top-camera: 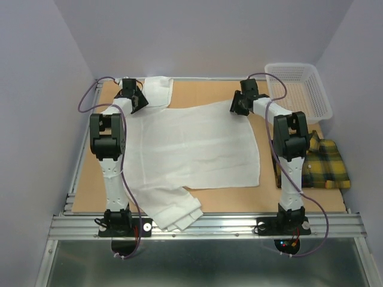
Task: Fold and stack the long sleeve shirts
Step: Flatten the shirt out
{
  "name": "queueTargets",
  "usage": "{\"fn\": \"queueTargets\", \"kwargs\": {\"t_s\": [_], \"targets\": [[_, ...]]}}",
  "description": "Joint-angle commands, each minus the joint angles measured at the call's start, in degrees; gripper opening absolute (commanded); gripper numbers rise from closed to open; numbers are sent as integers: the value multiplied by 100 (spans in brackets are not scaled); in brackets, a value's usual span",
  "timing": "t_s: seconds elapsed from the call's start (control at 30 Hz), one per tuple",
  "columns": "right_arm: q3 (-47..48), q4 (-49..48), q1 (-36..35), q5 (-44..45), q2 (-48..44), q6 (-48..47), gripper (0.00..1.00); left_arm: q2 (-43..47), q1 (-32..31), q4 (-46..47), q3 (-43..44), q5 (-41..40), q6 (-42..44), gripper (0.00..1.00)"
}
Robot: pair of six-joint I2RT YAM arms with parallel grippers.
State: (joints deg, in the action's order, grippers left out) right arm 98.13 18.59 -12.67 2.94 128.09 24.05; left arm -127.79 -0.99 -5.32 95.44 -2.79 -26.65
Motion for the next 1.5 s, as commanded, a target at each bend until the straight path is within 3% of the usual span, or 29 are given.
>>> {"fn": "queueTargets", "kwargs": {"t_s": [0.0, 0.33, 0.47, 0.63, 0.73, 1.0, 1.17, 1.3, 1.47], "targets": [[478, -110, 185, 75, 382, 91, 49, -395, 47, -250, 440, 15, -68, 60], [1331, -101, 397, -74, 867, -49, 50, -871, 345, -443, 1538, 243, -174, 61], [1402, -101, 397, -144, 596, -304, 56, -468, 346, -338, 1548, 244, -121, 65], [1026, -101, 397, -452, -152, -524, 66, 716, 354, -303, 1241, 323, -33, 74], [448, -92, 388, -636, -880, -551, 74, 1647, 346, -469, 732, -46, -259, 80], [-1883, -22, 370, -768, -3025, -498, 93, 4451, 337, -452, -2378, -170, -473, 97], [-3079, 276, 379, -909, -4298, -586, 94, 5596, 337, -1101, -3783, -82, -191, 98], [-4035, 549, 370, -988, -5021, -683, 91, 6816, 319, -1453, -4831, -72, -471, 94], [-4723, 558, 379, -1506, -5453, -42, 82, 7312, 310, -1745, -5587, -20, -788, 92]]}}
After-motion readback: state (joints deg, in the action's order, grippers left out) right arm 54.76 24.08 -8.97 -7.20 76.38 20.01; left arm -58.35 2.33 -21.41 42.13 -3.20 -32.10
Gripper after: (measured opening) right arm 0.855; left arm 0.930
